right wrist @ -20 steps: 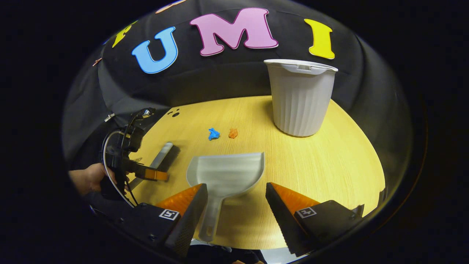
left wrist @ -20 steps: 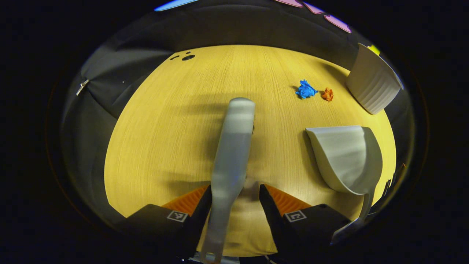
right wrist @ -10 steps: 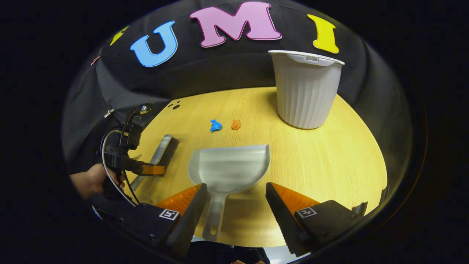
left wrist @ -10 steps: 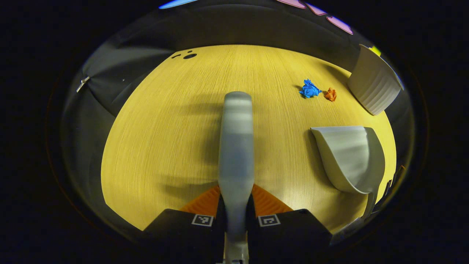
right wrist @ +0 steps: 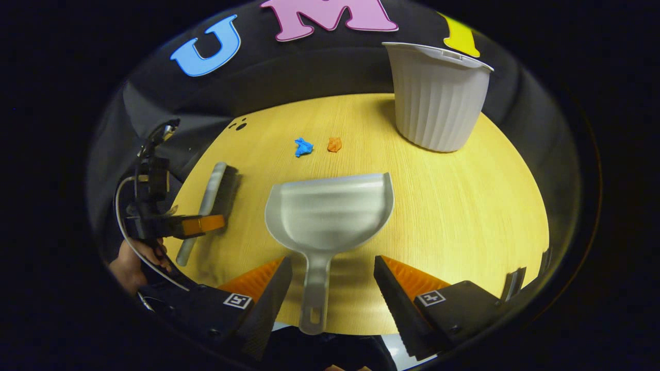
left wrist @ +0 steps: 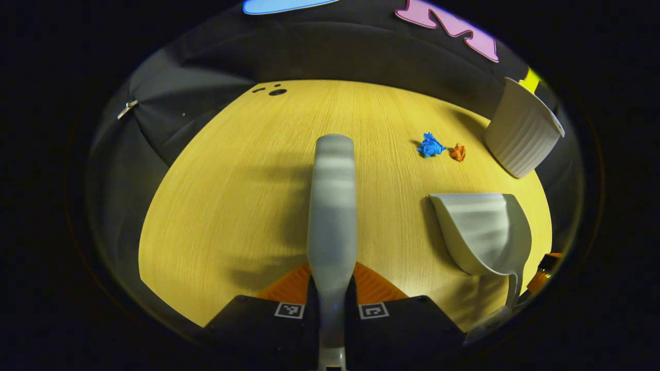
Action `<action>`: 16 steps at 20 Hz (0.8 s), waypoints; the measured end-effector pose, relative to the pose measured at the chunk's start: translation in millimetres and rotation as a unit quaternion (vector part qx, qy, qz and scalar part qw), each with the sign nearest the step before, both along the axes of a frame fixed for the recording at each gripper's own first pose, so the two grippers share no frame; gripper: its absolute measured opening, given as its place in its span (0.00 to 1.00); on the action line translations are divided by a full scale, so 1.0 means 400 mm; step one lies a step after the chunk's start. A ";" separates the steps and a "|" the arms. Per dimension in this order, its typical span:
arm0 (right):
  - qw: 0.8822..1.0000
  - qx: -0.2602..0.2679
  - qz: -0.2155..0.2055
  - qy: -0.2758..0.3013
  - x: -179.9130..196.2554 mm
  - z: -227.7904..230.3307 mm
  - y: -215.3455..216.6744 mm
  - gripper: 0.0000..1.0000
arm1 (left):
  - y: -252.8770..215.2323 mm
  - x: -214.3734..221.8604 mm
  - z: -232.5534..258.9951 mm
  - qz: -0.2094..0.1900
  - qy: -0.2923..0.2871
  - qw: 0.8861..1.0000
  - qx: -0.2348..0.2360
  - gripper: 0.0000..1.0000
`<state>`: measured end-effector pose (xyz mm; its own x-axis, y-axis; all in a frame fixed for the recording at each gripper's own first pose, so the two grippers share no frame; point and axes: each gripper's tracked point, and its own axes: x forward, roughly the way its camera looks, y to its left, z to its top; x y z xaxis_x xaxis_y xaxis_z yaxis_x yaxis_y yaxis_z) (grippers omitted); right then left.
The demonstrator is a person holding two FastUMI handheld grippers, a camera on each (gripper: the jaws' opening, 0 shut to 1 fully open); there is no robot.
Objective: Pick up the small broom and dustpan from the desktop, sweep the trash into the dustpan with the broom, and then empty the trash into the garbage bin.
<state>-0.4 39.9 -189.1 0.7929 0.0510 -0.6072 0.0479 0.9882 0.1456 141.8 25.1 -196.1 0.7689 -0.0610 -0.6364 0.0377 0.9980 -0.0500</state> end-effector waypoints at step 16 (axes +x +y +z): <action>0.989 -0.009 -0.073 0.131 0.078 -0.192 -0.013 0.94 | 0.084 -0.124 0.046 0.052 -0.020 0.998 0.003 0.22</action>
